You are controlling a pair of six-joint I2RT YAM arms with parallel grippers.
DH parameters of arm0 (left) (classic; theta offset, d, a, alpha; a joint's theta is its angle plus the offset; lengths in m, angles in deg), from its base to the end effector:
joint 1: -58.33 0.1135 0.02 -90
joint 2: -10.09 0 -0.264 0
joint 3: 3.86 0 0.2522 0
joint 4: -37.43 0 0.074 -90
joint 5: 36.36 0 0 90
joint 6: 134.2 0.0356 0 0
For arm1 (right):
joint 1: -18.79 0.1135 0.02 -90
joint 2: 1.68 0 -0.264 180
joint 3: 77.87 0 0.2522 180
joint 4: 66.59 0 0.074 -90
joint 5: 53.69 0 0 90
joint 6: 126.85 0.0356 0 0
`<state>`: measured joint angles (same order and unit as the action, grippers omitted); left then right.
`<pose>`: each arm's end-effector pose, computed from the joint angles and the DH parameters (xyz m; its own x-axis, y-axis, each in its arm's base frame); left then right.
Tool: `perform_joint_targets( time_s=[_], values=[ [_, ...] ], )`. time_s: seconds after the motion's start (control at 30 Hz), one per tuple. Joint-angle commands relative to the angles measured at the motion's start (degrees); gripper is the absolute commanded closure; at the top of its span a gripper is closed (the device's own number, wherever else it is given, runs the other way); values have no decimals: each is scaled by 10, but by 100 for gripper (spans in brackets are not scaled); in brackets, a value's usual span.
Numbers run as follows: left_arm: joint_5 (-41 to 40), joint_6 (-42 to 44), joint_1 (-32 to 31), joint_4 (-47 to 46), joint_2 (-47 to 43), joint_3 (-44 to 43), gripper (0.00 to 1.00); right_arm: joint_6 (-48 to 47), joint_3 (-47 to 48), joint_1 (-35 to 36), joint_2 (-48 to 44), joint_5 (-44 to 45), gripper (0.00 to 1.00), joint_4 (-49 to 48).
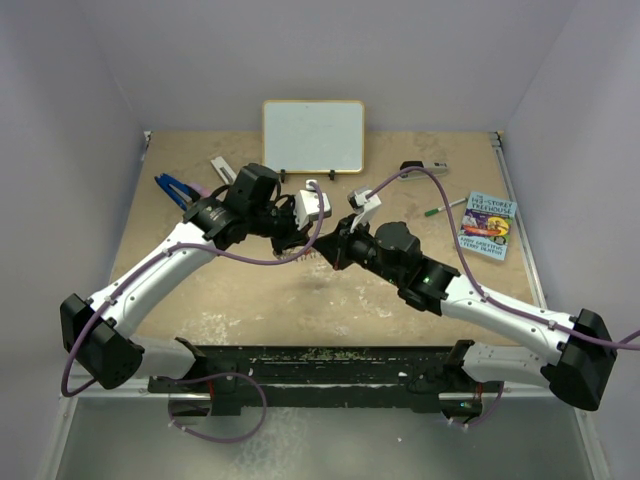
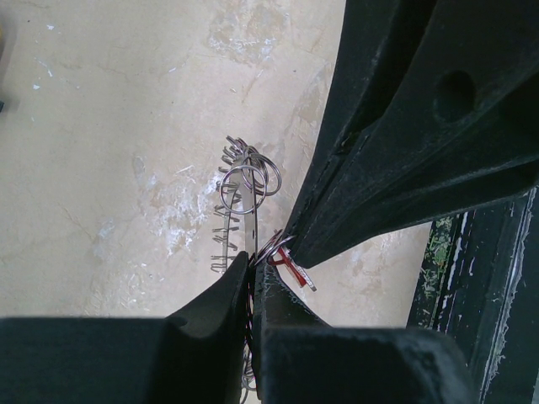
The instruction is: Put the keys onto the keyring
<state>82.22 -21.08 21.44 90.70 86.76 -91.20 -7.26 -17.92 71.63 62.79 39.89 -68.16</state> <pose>0.2173 -0.1844 0.3458 -0.1803 0.5665 -0.8041 0.9564 0.2920 -0.0088 0.1631 0.2115 0.3262 -0.4012 0.2866 -0.8700 -0.6436 0.5877 0.4903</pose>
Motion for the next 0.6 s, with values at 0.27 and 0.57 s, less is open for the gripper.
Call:
perform_joint_targets(
  time_s=[0.27,0.57],
  values=[
    [8,3,-2,-12,-19,-17,97,-1,32,1,-10,40,100,9],
    [9,3,-2,-14,-19,-17,97,0,43,1,2,45,100,22]
  ],
)
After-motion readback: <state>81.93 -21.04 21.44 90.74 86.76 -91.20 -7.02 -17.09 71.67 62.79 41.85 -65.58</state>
